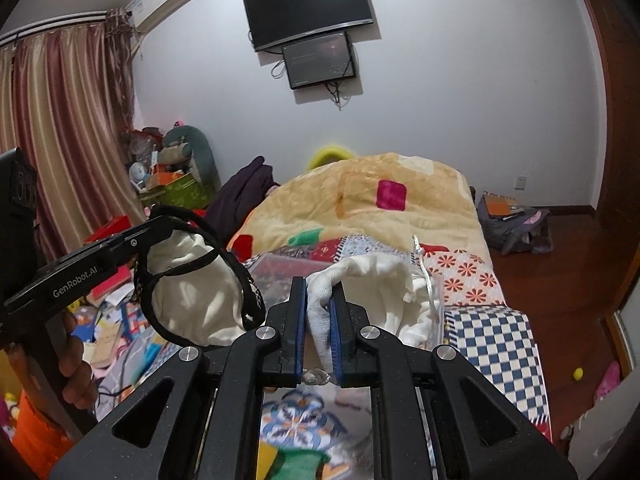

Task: Organize soft objects
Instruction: 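Lift both items and drop them into the clear plastic box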

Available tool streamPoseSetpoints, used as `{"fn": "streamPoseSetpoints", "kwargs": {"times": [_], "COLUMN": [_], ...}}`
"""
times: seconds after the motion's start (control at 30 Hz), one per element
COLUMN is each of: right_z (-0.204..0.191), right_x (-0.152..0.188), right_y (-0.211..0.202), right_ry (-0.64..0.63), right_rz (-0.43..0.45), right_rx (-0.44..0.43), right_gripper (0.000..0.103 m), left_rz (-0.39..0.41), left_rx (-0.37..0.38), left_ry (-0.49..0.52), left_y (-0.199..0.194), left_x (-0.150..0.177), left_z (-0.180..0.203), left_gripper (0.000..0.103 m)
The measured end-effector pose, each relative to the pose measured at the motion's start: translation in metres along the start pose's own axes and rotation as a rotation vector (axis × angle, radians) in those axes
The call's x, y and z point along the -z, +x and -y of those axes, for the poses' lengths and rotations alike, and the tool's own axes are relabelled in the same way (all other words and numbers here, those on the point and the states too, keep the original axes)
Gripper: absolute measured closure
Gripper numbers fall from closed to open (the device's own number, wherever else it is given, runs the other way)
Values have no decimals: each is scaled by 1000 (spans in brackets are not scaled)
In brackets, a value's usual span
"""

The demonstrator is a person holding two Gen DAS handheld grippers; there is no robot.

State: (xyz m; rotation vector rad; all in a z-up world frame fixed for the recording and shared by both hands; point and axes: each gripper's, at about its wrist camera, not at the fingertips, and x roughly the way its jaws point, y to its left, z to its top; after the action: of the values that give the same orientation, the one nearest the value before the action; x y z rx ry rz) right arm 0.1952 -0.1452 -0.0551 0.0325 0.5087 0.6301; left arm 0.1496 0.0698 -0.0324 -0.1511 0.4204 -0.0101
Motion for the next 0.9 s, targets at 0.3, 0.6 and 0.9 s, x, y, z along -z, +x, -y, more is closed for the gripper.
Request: {"fn": "streamPoseSetpoints", "kwargs": {"times": [0.3,0.6,0.9], "right_z": [11,21,25], "right_x": [4,36,40], "right_y": [42,84,82], "right_ry": [10,4,13], "right_rz": [-80,-270,-333], "right_rx": [26,38,72], "right_gripper": [93,93,87], "left_rz": [-76,-286,-333], "left_rx": [-38,-32,-35], "left_ry": [-26,34,59], "left_y": [56,101,94], "left_x": [10,56,66], "left_z": [-9,-3,2], "left_gripper": [95,95,85]}}
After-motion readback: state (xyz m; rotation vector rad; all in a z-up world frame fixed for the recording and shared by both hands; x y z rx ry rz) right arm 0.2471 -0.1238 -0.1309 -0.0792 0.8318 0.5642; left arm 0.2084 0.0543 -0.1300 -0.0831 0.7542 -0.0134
